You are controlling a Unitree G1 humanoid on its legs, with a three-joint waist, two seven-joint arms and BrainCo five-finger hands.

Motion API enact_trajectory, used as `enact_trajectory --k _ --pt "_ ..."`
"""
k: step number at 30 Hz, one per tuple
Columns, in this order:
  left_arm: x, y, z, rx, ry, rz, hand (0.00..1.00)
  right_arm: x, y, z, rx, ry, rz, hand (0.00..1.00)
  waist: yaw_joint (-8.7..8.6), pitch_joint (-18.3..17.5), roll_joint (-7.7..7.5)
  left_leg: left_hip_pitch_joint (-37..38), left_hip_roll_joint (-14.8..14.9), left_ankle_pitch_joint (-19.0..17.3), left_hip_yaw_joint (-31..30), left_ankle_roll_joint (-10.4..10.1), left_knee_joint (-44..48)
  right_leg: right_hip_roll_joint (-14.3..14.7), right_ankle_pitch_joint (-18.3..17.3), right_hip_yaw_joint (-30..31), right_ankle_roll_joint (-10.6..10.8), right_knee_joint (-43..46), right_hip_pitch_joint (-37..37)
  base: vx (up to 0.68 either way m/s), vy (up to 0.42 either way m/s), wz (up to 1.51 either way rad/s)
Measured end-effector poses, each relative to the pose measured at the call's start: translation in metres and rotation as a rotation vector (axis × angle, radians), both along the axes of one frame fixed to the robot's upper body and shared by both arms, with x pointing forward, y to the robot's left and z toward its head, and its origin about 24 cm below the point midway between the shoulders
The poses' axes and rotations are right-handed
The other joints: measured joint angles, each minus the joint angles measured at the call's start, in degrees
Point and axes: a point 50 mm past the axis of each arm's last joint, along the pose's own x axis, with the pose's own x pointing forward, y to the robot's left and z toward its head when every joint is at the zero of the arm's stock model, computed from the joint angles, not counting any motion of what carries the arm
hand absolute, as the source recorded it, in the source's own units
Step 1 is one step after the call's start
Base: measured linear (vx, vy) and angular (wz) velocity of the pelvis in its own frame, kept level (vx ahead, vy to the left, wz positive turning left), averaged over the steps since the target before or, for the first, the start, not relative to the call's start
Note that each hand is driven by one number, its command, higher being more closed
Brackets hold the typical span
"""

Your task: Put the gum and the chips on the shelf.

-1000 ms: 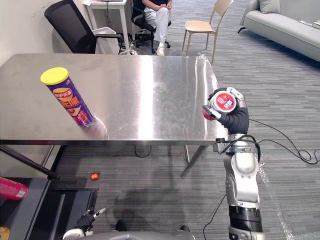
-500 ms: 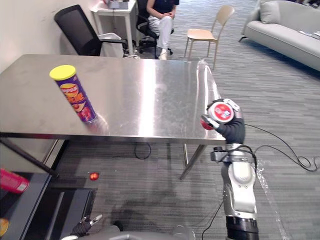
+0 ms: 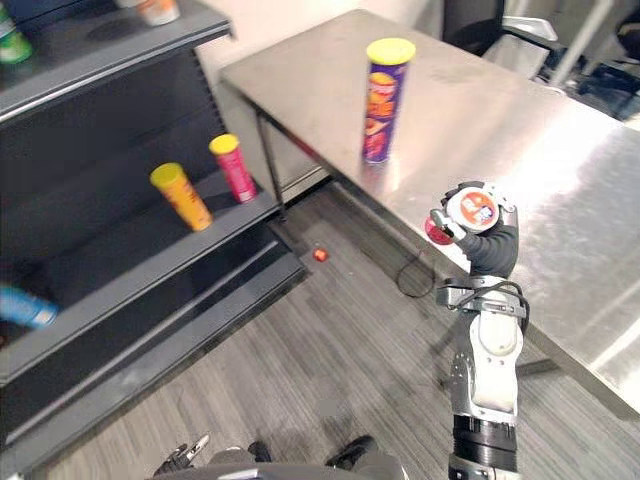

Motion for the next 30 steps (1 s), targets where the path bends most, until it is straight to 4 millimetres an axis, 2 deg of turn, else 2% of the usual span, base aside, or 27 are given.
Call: enact_trajectory --k 2,4,6,9,12,15,19,22,25,26,28,30 --pt "0.003 0.009 0.002 0.041 0.002 -0.034 0.0 0.001 0.005 -0.002 -0.001 0.007 0.017 1.0 0.55 1.5 -2.61 -0.8 -2.2 0.7 -0.2 1.1 0.3 -4.4 0.5 -1.3 -0.3 3.8 -0.4 -0.14 0.201 0.43" --pt "0.003 0.015 0.003 0.059 0.009 -0.034 0.0 0.002 0.009 -0.003 -0.02 0.016 0.023 1.0 1.14 2.2 -3.72 -2.2 -3.0 -0.8 -0.9 2.9 3.8 -7.0 1.2 -0.8 -0.1 6.2 -0.5 -0.11 0.243 0.2" --pt "0.001 0.024 0.003 0.072 0.023 -0.008 0.0 0.004 0.017 -0.006 -0.015 0.025 0.046 1.0 1.84 2.7 -4.62 -3.4 -3.4 -2.0 -1.0 3.9 6.4 -7.9 2.2 0.7 0.4 6.6 -1.1 -0.1 0.247 0.03" --pt "-0.003 0.032 0.005 0.082 0.02 0.062 0.0 0.004 0.027 -0.013 -0.024 0.06 0.08 1.0 2.32 3.4 -5.2 -3.0 -4.2 -2.4 -0.8 4.1 5.4 -6.4 5.2 4.4 1.2 2.4 -1.1 -0.1 0.175 -0.04" --pt "-0.004 0.032 0.005 0.073 0.013 0.101 0.0 0.002 0.028 -0.018 -0.031 0.083 0.084 1.0 2.69 3.4 -5.25 -2.4 -4.5 -2.3 0.0 4.3 3.9 -5.0 6.7 5.7 1.2 -0.4 -1.1 -0.06 0.117 -0.17" --pt "-0.005 0.034 0.005 0.071 0.009 0.124 0.0 0.001 0.027 -0.024 -0.033 0.109 0.09 1.0 2.76 3.4 -5.44 -1.3 -4.6 -1.0 0.8 4.2 1.3 -3.8 7.0 6.4 1.1 -1.7 -1.1 0.0 0.047 -0.12" --pt "-0.003 0.033 0.005 0.063 0.001 0.129 0.0 0.001 0.026 -0.032 -0.036 0.145 0.104 1.0 1.75 3.3 -5.61 0.2 -4.8 2.5 0.6 3.7 -3.2 -2.6 7.0 6.5 1.0 -2.2 -1.1 0.09 0.012 0.07" --pt "-0.003 0.03 0.004 0.05 -0.005 0.128 0.0 0.002 0.028 -0.033 -0.038 0.149 0.113 1.0 1.71 3.3 -5.68 0.2 -4.6 2.6 0.4 3.6 -3.1 -2.3 7.0 6.4 1.0 -2.3 -1.0 0.15 0.033 0.12" --pt "0.003 0.032 0.007 0.056 -0.035 0.128 0.0 0.007 0.036 -0.035 -0.044 0.165 0.15 1.0 2.05 3.5 -6.17 -3.3 -2.6 -0.5 -1.2 4.0 5.5 -2.3 7.0 5.1 1.0 -2.4 0.5 0.09 0.045 0.24" --pt "0.007 0.033 0.009 0.062 -0.054 0.125 0.0 0.012 0.043 -0.037 -0.055 0.178 0.182 1.0 3.13 3.6 -6.11 -5.3 -0.3 -3.1 -1.8 4.1 11.7 -1.1 7.7 4.9 1.3 -3.3 2.0 0.04 0.058 0.14" --pt "0.01 0.034 0.01 0.058 -0.077 0.144 0.0 0.014 0.051 -0.036 -0.072 0.175 0.215 1.0 4.73 3.6 -6.09 -6.0 0.9 -5.1 -2.6 3.9 15.0 -0.1 8.6 4.9 1.8 -4.7 3.3 0.01 0.077 0.07" --pt "0.011 0.034 0.01 0.057 -0.081 0.147 0.0 0.018 0.061 -0.032 -0.079 0.159 0.257 1.0 5.15 3.6 -6.03 -6.3 1.0 -7.4 -3.6 4.2 15.8 0.2 9.4 5.0 2.7 -5.1 4.1 0.01 0.182 0.27"
